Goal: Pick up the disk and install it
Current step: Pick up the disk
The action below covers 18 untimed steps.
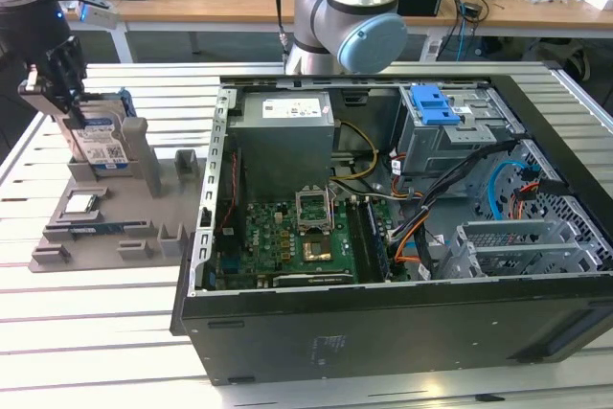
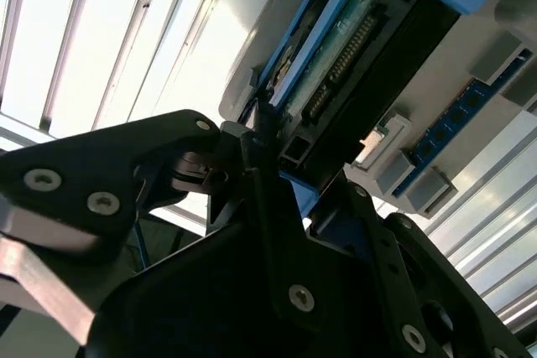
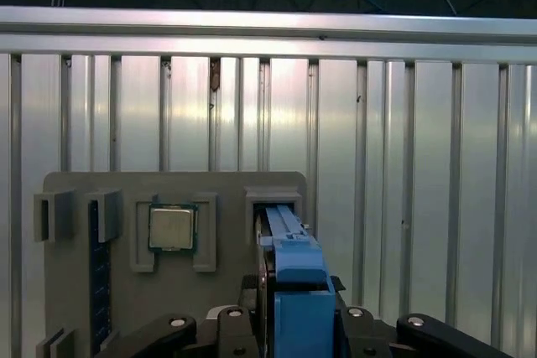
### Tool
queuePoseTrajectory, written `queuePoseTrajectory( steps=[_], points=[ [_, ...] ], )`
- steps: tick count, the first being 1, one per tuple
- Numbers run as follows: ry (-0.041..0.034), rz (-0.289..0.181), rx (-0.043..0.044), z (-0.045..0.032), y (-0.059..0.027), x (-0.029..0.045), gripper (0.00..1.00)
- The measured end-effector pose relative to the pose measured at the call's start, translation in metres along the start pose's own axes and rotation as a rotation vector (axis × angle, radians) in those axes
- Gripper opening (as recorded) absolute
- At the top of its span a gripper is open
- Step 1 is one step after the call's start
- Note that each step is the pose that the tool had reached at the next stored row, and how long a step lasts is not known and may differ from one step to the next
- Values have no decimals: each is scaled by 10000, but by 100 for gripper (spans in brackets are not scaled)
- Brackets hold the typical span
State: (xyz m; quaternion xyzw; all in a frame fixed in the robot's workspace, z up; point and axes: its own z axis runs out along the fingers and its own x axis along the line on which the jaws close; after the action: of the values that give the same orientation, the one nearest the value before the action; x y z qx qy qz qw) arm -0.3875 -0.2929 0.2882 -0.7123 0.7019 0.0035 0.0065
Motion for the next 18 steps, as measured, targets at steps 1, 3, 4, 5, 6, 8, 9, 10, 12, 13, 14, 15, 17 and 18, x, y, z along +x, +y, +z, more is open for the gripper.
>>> queuePoseTrajectory(
  steps=[1, 3, 4, 5, 6, 8, 9, 10, 12, 13, 14, 15, 17, 18],
  points=[
    [1, 0, 0, 0, 0, 0, 37],
    [2, 0, 0, 0, 2, 0, 37],
    [1, 0, 1, 0, 2, 0, 37],
    [1, 0, 0, 0, 6, 0, 37],
    [1, 0, 0, 0, 10, 0, 37],
    [1, 0, 0, 0, 11, 0, 37],
    [1, 0, 0, 0, 12, 0, 37],
    [1, 0, 0, 0, 13, 0, 37],
    [1, 0, 0, 0, 15, 0, 37],
    [2, 0, 1, 0, 16, 0, 37],
    [1, 0, 0, 0, 17, 0, 37],
    [2, 0, 1, 0, 18, 0, 37],
    [1, 0, 1, 0, 19, 0, 37],
    [2, 0, 0, 0, 19, 0, 37]
  ],
)
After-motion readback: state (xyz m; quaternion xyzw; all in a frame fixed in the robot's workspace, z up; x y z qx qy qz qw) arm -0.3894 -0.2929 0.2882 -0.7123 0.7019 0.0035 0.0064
